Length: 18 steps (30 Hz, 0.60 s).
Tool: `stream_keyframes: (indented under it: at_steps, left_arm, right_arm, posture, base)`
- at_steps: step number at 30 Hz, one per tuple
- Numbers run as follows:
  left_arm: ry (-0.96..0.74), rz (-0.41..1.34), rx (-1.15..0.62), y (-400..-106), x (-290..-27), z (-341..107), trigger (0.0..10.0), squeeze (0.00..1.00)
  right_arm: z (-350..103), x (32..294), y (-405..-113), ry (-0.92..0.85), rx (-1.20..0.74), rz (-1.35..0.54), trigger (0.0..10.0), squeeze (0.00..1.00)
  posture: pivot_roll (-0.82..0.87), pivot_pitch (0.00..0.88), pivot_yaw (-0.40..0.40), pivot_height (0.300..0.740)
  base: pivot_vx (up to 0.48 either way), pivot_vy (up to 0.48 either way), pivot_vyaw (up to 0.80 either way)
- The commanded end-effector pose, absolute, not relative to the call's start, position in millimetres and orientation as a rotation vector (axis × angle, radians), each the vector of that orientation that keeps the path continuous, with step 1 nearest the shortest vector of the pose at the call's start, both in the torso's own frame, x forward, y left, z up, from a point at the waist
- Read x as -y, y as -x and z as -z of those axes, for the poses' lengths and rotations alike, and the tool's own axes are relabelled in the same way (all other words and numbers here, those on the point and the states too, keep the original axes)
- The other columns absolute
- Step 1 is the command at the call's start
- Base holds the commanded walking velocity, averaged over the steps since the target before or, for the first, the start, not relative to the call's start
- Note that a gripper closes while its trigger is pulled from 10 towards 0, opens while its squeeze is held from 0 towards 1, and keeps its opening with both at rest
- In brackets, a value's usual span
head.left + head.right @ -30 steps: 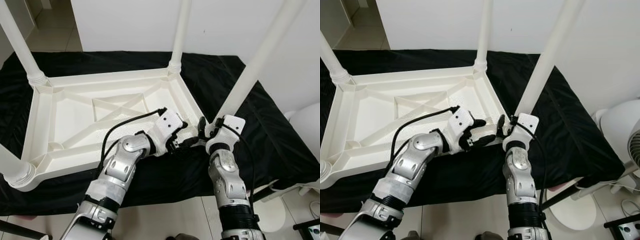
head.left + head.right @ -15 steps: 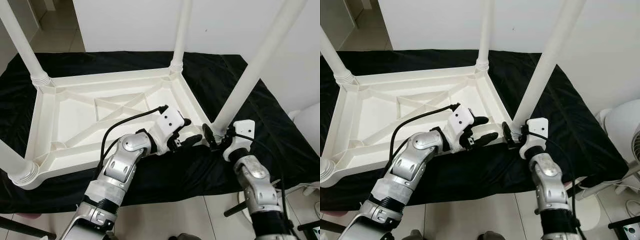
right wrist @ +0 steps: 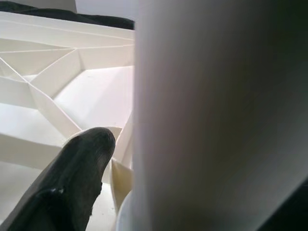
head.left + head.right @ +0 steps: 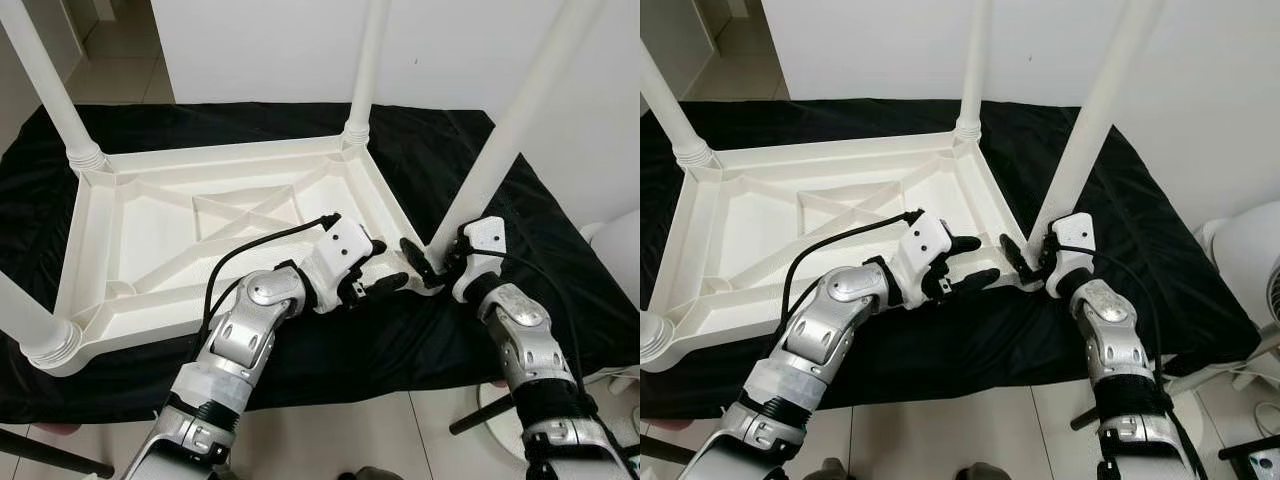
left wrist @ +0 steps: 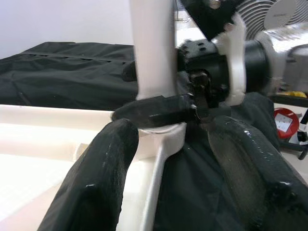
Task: Building children table
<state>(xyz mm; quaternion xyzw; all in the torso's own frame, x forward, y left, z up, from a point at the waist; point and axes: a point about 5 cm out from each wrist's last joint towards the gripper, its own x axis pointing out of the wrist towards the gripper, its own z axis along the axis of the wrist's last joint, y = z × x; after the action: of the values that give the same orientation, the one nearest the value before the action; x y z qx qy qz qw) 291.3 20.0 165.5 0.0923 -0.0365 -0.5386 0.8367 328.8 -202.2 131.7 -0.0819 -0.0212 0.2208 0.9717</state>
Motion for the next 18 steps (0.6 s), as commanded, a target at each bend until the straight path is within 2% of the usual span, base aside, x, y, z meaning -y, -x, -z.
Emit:
stream_keyframes:
  at_steps: [1, 2, 6, 7, 14, 15, 18]
  left_arm:
    - [-0.198, 1.119, 0.085, -291, -18, -168, 10.0, 0.0]
    - [-0.198, 1.118, 0.086, -291, -18, -168, 10.0, 0.0]
    - [-0.198, 1.117, 0.088, -291, -18, -169, 10.0, 0.0]
    - [-0.198, 1.116, 0.089, -291, -17, -169, 10.0, 0.0]
    - [-0.195, 1.111, 0.092, -291, -17, -170, 10.0, 0.0]
    - [-0.194, 1.111, 0.091, -291, -17, -170, 10.0, 0.0]
    - [-0.195, 1.11, 0.089, -290, -17, -170, 10.0, 0.0]
  right_arm:
    - [-132, 200, -331, 0.194, 0.036, -0.478, 10.0, 0.0]
    - [-132, 200, -334, 0.221, 0.025, -0.505, 3.1, 0.0]
    - [-131, 200, -335, 0.238, 0.017, -0.523, 3.1, 0.0]
    - [-130, 201, -335, 0.231, 0.007, -0.531, 0.0, 0.0]
    - [-119, 204, -331, 0.174, -0.039, -0.556, 0.0, 0.0]
    - [-116, 205, -330, 0.159, -0.052, -0.546, 10.0, 0.0]
    - [-112, 207, -330, 0.132, -0.062, -0.514, 10.0, 0.0]
  posture:
    - [0.01, 0.0, -0.03, 0.74]
    - [0.01, 0.0, -0.032, 0.74]
    - [0.01, 0.0, -0.032, 0.74]
    - [0.01, 0.0, -0.036, 0.74]
    - [0.01, 0.0, -0.04, 0.74]
    - [0.01, 0.0, -0.041, 0.74]
    - [0.01, 0.0, -0.041, 0.74]
  base:
    - [0.0, 0.0, 0.0]
    - [0.0, 0.0, 0.0]
    - [0.0, 0.0, 0.0]
    - [0.0, 0.0, 0.0]
    - [0.0, 0.0, 0.0]
    - [0.0, 0.0, 0.0]
    - [0.0, 0.0, 0.0]
